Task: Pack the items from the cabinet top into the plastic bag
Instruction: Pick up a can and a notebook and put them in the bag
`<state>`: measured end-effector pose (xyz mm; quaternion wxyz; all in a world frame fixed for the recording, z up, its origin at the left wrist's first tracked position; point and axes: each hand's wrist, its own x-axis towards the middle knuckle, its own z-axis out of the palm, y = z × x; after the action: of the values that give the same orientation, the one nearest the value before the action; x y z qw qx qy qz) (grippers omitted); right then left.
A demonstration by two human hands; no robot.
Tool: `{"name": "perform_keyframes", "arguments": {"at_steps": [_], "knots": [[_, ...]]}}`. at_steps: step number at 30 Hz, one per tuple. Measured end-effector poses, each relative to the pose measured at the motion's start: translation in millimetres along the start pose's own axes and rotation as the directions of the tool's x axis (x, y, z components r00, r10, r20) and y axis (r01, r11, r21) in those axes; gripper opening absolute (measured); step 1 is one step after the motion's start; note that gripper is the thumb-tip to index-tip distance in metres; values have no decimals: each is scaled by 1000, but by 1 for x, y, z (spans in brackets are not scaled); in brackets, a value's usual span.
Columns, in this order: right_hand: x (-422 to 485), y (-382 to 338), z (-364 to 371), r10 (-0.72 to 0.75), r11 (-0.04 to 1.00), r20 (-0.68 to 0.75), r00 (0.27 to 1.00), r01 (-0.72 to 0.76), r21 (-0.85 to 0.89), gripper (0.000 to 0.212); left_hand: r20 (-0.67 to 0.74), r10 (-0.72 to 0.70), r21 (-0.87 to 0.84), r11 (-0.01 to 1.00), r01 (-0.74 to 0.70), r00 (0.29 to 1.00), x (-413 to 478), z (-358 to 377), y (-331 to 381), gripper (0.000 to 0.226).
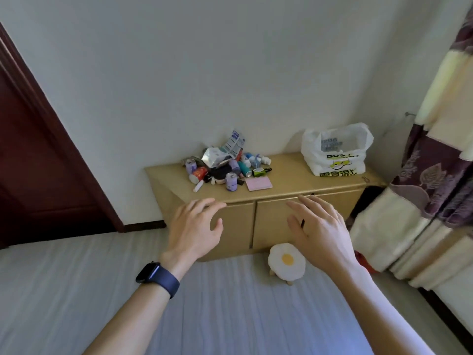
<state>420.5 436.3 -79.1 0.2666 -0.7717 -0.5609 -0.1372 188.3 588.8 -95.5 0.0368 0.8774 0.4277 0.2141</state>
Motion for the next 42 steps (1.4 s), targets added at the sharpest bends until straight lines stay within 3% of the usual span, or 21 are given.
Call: {"name": "perform_keyframes", "arguments": {"at_steps": [9,18,23,27,30,38,42], "knots": [[127,29,116,0,995,117,993,-12,97,31,36,-207,-142,967,210,978,111,74,-75,35],[221,48,263,129,988,302,945,-148,41,34,308,-208,-208,937,279,928,228,199,-159,34],[262,53,324,285,953,490,824,-298,-53,34,483,-137,-130,965,226,865,290,239,-186,38],[293,61,361,331,929,559,760,-367,-51,34,545,-122,-108,971,214,830,336,265,-197,40],[322,75,391,363,907,658,660,-413,-85,37,610,-141,-79,968,237,780,368,292,-196,43],[383,149,495,404,877,852,332,-404,-258,52,722,-288,-34,893,449,629,431,360,-169,76],[401,179,529,386,894,874,296,-352,-276,65,782,-317,70,900,431,536,443,384,-161,76]]}}
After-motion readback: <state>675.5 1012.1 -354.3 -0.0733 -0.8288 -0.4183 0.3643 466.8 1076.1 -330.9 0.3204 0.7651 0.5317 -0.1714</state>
